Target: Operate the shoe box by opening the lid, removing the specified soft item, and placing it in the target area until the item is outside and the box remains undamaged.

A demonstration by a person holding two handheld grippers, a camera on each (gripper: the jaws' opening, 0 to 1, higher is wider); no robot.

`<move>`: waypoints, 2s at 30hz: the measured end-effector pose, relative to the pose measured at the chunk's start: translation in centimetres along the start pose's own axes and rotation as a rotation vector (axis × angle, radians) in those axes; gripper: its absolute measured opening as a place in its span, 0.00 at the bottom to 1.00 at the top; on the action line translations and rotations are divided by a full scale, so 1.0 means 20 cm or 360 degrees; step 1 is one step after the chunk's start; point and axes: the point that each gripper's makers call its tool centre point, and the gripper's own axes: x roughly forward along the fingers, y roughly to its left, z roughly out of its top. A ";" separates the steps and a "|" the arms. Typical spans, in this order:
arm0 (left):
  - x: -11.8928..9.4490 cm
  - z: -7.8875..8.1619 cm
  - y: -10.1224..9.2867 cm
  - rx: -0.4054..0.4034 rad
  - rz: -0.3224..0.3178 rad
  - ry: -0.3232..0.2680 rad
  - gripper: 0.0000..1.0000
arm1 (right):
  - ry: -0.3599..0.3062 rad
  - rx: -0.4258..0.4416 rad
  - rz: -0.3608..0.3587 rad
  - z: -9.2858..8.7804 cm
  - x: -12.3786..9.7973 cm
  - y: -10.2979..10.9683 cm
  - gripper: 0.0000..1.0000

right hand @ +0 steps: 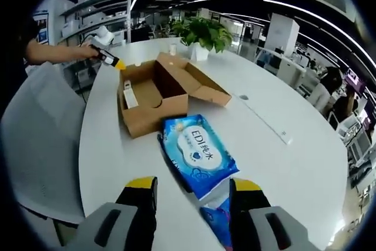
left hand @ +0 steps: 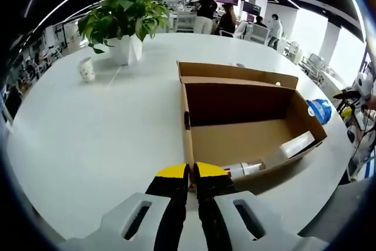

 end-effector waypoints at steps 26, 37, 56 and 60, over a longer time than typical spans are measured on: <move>0.00 0.00 0.01 0.0004 0.0004 -0.0007 0.02 | -0.0100 -0.0056 0.0161 0.37 0.22 0.20 0.45; 0.00 0.00 0.02 0.0004 0.0002 -0.0010 0.02 | -0.0156 -0.0125 0.0267 0.52 0.32 0.31 0.45; 0.00 0.00 0.01 0.0013 0.0008 -0.0006 0.02 | -0.0179 -0.0275 0.0372 0.67 0.45 0.44 0.45; 0.00 0.00 0.01 0.0016 0.0009 -0.0007 0.02 | -0.0173 -0.0304 0.0387 0.68 0.48 0.46 0.45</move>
